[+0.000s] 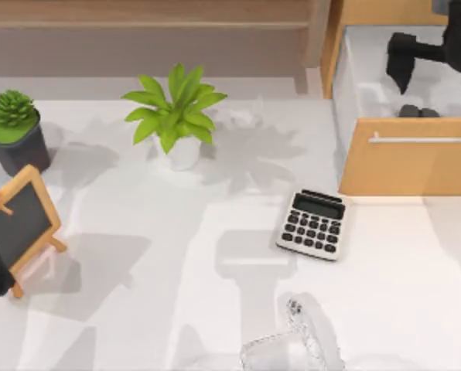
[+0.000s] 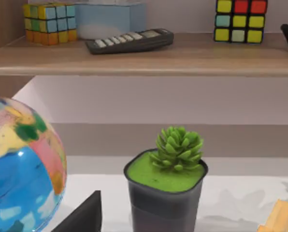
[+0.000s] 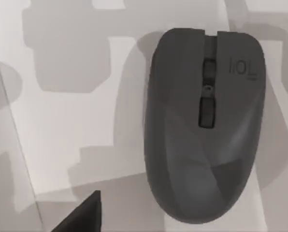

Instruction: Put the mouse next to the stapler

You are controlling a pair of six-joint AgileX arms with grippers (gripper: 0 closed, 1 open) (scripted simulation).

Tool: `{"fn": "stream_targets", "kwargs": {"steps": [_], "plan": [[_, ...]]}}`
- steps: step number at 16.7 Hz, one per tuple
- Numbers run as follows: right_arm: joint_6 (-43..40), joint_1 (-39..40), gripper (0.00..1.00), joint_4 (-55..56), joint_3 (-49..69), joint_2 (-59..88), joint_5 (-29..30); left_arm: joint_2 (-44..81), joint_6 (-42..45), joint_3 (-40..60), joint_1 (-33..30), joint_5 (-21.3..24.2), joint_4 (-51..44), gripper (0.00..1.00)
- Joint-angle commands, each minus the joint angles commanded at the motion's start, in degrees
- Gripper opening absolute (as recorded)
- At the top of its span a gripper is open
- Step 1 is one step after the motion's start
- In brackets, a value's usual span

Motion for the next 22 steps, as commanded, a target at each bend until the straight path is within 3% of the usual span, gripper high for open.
{"fn": "stream_targets", "kwargs": {"steps": [6, 22], "plan": [[3.6, 0.2, 1.0, -7.4, 12.5, 13.8, 0.1, 0.0, 0.0, 0.0, 0.0, 0.0, 0.0, 1.0], [3.6, 0.0, 1.0, -5.3, 10.3, 13.8, 0.1, 0.0, 0.0, 0.0, 0.0, 0.0, 0.0, 1.0]]}}
